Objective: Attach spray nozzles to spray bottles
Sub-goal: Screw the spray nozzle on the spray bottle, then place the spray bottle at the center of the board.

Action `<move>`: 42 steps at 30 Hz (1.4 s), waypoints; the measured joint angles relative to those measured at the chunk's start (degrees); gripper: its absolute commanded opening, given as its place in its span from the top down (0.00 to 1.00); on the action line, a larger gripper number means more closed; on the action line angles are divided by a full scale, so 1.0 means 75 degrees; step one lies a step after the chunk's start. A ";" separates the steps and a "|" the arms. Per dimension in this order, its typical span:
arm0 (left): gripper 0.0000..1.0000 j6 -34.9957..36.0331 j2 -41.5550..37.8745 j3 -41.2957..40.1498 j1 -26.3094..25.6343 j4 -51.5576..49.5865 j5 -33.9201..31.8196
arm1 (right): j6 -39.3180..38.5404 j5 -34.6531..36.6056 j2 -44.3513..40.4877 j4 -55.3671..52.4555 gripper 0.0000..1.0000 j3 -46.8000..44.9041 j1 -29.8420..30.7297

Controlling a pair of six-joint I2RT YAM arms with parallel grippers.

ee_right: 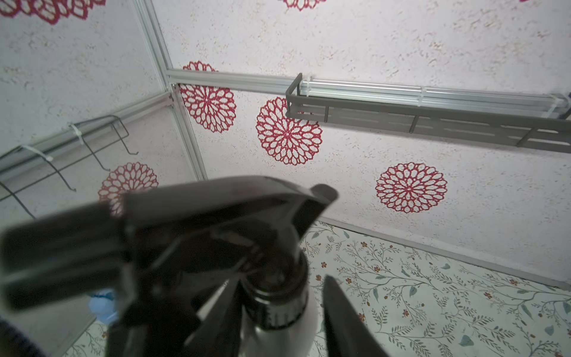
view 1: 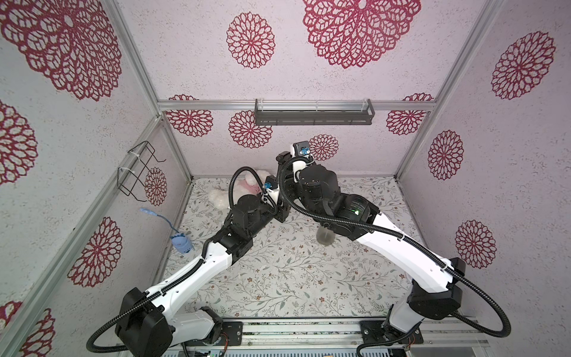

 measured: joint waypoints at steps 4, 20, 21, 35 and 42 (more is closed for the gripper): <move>1.00 0.0166 -0.0029 -0.0052 0.0006 0.0041 0.0195 | -0.0108 -0.0568 -0.0729 0.0119 0.29 -0.0799 -0.0076; 1.00 -0.0166 -0.0545 -0.0227 0.0350 0.0259 0.2882 | -0.0539 -0.4135 -0.2970 0.1480 0.21 -0.4322 -0.1271; 1.00 -0.0192 -0.0545 -0.0227 0.0370 0.0259 0.3031 | -0.0595 -0.4351 -0.2943 0.1565 0.21 -0.4328 -0.1274; 1.00 -0.0280 -0.0542 -0.0227 0.0379 -0.0119 0.4019 | -0.1084 -0.5543 -0.2352 0.2299 0.49 -0.4045 -0.1288; 0.57 -0.0274 -0.0592 -0.0256 0.0379 -0.0146 0.3891 | -0.1137 -0.5546 -0.2396 0.2637 0.55 -0.4258 -0.1288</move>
